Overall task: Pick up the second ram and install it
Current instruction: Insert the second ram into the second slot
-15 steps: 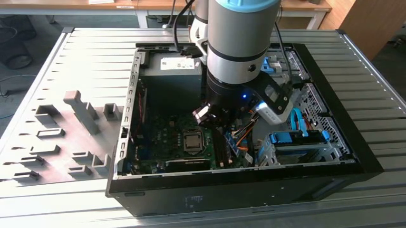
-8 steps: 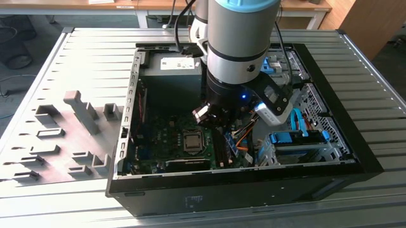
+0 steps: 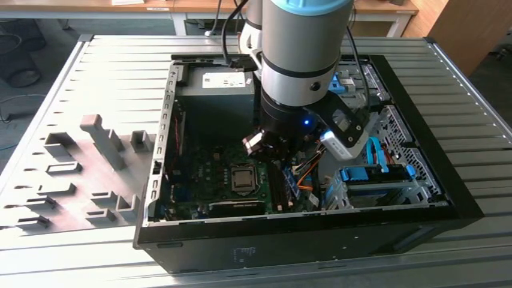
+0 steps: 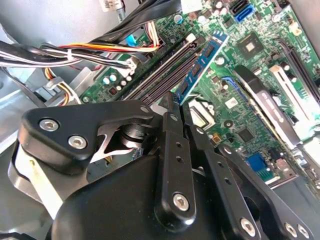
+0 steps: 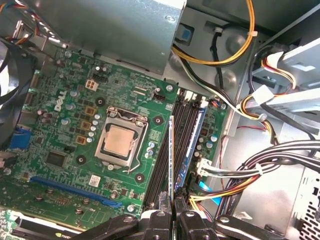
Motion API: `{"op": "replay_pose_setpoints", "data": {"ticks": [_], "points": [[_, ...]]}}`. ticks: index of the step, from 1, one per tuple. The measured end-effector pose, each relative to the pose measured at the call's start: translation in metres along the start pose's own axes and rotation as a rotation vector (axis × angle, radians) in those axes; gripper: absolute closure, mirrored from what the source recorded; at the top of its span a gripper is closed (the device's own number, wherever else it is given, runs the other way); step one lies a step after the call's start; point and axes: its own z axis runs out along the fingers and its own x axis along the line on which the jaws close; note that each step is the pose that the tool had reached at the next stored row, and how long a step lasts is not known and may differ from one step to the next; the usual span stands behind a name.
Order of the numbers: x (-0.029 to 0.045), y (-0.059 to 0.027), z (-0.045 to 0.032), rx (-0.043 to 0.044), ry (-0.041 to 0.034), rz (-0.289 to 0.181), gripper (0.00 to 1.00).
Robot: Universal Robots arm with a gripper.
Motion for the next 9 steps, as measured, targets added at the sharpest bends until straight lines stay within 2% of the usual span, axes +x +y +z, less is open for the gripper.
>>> {"op": "replay_pose_setpoints", "data": {"ticks": [9], "points": [[0.0000,0.0000,0.0001,0.0023,-0.0009,0.035,0.86]]}}
